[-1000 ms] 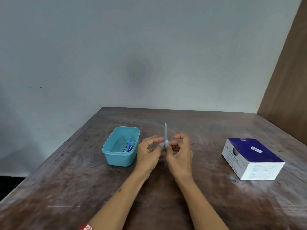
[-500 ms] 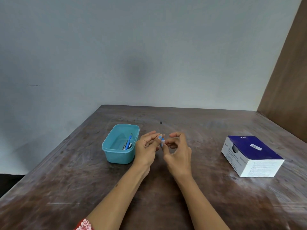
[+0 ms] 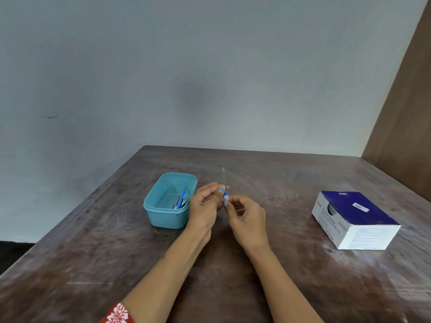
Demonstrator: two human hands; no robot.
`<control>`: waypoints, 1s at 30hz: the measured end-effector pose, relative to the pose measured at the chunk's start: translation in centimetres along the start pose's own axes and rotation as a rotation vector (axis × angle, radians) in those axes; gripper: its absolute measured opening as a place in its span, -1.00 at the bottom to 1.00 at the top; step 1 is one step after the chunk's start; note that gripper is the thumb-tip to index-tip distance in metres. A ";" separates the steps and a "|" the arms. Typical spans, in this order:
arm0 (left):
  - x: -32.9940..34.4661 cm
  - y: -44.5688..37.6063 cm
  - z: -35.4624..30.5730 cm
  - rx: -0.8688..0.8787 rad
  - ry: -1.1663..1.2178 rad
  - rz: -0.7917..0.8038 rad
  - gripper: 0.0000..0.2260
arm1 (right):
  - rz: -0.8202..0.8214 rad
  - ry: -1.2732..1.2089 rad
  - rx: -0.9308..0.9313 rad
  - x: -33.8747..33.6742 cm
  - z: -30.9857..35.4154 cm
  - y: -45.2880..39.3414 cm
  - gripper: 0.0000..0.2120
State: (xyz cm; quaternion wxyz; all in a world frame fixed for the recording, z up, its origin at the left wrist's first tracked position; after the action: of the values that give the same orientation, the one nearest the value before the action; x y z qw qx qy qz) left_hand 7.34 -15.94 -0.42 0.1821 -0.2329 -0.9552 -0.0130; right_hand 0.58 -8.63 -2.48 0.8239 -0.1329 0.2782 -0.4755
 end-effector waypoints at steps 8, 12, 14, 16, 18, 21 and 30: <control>0.4 0.2 0.1 -0.040 -0.019 0.020 -0.90 | -0.139 0.009 -0.100 -0.2 0.4 0.1 -0.88; 0.3 -0.1 0.2 -0.059 0.002 0.003 -0.84 | -0.020 0.023 -0.043 0.0 0.0 0.2 -0.88; 0.3 -0.1 0.2 -0.069 0.020 0.006 -0.84 | -0.011 0.030 -0.042 0.0 0.1 0.2 -0.88; 0.3 0.0 0.1 -0.087 0.041 0.014 -0.84 | -0.061 0.035 -0.071 -0.1 0.3 0.2 -0.87; 0.4 0.0 0.1 -0.067 0.057 0.025 -0.84 | -0.133 0.036 -0.104 -0.3 0.5 0.1 -0.84; 0.5 0.2 0.3 0.033 -0.018 0.046 -0.84 | -0.183 0.043 -0.110 -0.4 0.4 0.1 -0.83; 0.2 -0.1 0.6 0.207 -0.209 0.053 -0.87 | -0.103 0.106 -0.050 -0.1 -1.0 -0.3 -0.89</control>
State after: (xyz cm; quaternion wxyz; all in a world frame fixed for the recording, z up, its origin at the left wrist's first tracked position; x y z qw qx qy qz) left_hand 6.91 -15.81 -0.91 0.1048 -0.2383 -0.9587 0.1149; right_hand -0.20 -8.66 -3.12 0.7790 -0.1423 0.3259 -0.5165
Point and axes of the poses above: each hand's wrist, its own y-axis away from the middle knuckle, its own x-axis out of the palm, z = x × y, the point moved 1 cm from there along -y, towards the middle knuckle, and after that the axes turned 4 degrees about -z, right-handed, at the moved point
